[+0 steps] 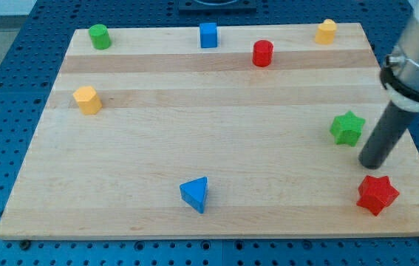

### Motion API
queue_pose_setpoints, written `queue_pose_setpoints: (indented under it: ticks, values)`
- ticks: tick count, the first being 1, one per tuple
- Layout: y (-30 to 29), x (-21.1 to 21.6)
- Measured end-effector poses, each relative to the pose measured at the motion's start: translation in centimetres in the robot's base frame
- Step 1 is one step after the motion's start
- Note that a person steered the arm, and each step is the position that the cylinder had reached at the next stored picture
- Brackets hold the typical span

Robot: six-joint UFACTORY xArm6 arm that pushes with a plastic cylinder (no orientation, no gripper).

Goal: Push the green star slightly to the left side of the board

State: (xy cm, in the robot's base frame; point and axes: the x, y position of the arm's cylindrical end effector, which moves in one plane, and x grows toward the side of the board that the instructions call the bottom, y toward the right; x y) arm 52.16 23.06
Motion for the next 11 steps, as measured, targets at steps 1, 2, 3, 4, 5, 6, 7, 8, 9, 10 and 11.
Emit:
queue_pose_setpoints:
  ticks: [1,2,3,4,5,6,7,8,9,10,11]
  values:
    - [2.1,-2.5]
    - [1.9,-5.5]
    - [-0.4,-5.5]
    - [-3.2,-3.5]
    - [-5.6,-2.6]
    - [-6.0,-4.1]
    - [-6.0,-6.8]
    - [-6.0,-10.2]
    - [-6.4,-11.9]
    - [-8.5,-10.9]
    - [-8.4,-9.5]
